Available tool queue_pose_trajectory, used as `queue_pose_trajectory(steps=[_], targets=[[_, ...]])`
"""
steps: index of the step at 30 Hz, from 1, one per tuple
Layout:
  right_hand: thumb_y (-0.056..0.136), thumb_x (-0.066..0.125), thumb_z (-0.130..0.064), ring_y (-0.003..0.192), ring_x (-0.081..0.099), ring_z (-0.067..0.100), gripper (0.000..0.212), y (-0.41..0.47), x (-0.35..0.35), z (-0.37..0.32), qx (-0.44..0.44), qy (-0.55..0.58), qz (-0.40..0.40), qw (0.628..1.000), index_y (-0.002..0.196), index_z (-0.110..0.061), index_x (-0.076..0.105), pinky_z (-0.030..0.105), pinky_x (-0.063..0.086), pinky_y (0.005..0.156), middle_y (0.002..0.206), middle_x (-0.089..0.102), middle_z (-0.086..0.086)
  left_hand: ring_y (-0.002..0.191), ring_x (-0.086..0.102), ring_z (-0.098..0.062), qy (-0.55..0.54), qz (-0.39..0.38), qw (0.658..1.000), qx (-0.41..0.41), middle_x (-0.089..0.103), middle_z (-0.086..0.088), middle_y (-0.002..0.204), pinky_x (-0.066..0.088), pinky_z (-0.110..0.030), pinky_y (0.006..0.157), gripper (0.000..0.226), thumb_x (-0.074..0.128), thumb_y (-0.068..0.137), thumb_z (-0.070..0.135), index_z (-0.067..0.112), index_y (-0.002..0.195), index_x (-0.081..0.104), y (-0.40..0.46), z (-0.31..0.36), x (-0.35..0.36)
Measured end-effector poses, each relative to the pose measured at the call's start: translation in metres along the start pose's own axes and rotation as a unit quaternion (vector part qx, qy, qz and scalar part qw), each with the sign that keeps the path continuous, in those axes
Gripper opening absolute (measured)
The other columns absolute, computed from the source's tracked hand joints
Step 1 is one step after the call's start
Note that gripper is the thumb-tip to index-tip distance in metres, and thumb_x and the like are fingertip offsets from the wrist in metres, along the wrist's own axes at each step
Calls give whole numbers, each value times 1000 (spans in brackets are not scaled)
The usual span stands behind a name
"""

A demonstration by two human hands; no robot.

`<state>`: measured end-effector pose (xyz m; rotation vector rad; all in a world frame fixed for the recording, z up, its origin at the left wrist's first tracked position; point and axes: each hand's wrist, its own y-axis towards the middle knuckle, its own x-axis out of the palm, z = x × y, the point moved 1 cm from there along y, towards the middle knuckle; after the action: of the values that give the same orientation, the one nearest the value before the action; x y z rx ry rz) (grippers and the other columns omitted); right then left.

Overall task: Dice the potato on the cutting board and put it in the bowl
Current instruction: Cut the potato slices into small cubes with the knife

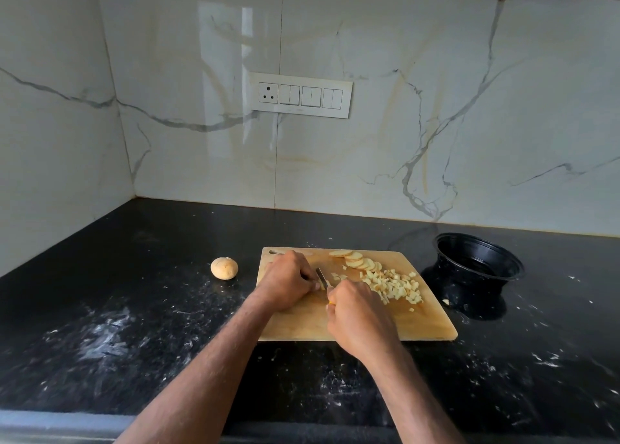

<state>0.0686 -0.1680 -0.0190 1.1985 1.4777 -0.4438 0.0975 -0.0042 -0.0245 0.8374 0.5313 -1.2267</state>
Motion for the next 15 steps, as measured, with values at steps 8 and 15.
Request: queue_pose_trajectory(steps=[8,15], targets=[[98,63,-22,85,66,15,20,9,3,0,14,10,-17,1000,115,-16,70,27,55,66,105,71,0,89,63,-9,8,-8,1000,12,66,12,88,54,-27,81,7,79,85,16,16,91,83,-2,2,-2],[96,64,-18,85,66,20,14,13,3,-7,-2,-24,-27,999,108,-15,71,34,60,75,99,67,3,87,62,-9,3,13,1000,3,67,11,86,54,-32,84,5,78,85,18,18,87,83,-7,5,0]])
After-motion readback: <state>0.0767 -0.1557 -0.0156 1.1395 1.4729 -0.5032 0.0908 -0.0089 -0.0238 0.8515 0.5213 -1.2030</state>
